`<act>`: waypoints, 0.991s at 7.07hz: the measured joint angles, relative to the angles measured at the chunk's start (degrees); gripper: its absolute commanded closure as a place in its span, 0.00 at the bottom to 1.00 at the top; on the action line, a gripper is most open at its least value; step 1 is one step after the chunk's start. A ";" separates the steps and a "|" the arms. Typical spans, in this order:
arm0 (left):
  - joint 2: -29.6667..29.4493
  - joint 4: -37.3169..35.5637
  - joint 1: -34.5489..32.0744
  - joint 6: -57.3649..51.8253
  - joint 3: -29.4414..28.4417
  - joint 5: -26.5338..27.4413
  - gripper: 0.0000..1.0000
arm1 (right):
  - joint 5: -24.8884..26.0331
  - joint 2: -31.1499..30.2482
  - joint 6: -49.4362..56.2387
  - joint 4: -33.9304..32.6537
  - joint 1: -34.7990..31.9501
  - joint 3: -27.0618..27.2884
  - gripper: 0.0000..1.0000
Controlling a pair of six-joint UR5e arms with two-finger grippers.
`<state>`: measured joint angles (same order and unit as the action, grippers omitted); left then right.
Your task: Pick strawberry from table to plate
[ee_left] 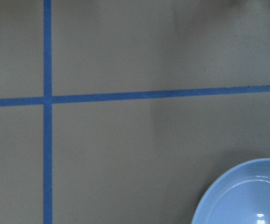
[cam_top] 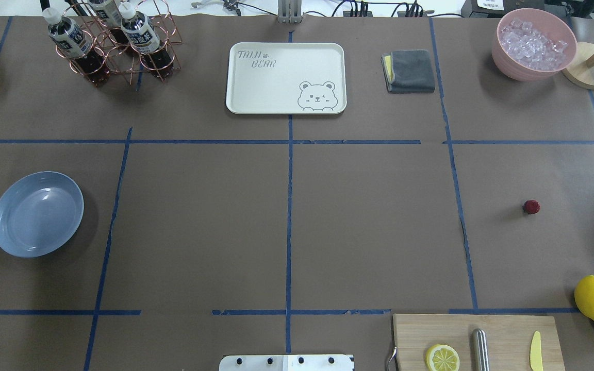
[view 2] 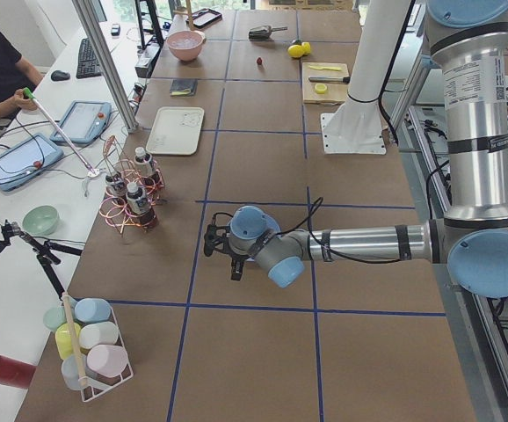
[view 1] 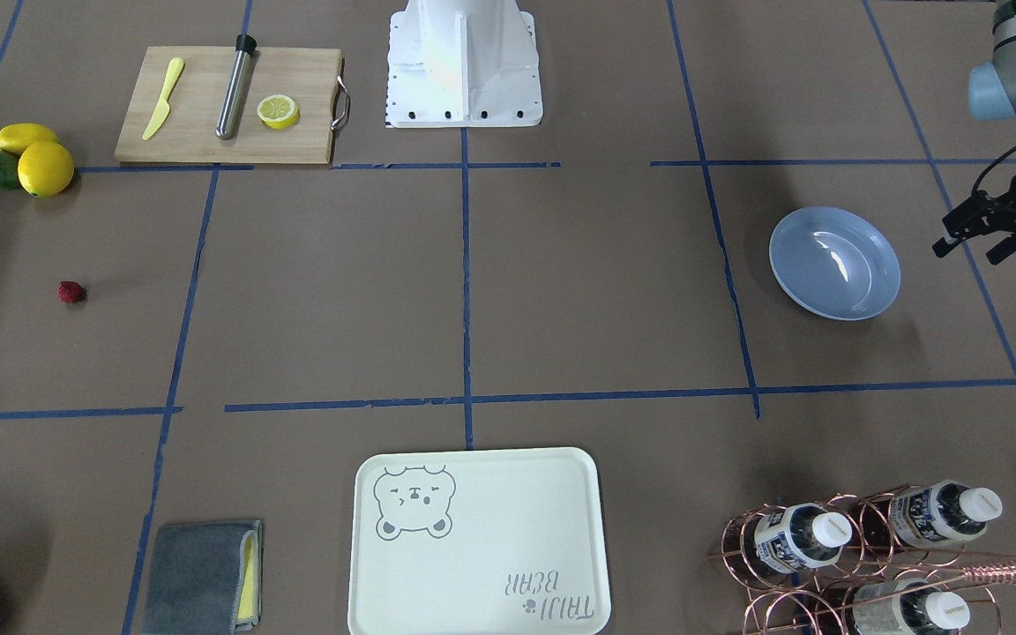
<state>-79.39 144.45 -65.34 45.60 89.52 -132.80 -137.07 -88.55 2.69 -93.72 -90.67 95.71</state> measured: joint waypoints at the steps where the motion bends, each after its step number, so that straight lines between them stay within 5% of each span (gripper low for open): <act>1: 0.97 3.46 4.03 5.55 -0.07 2.74 0.06 | -0.12 0.13 -1.78 -0.01 0.03 -0.01 0.00; 3: 1.35 5.82 9.56 11.03 -0.94 8.88 0.26 | -0.46 0.29 -5.76 1.27 0.05 -0.03 0.00; 6: 0.81 6.18 11.08 12.18 -2.04 12.18 0.66 | -0.59 0.42 -6.61 2.68 0.06 -0.32 0.00; 7: 0.64 6.19 11.23 12.21 -2.11 12.47 0.72 | -0.62 0.45 -6.63 2.75 0.06 -0.34 0.00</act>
<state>-78.75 150.64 -54.11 57.81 87.41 -120.33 -137.69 -88.10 -3.94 -90.97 -90.62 95.37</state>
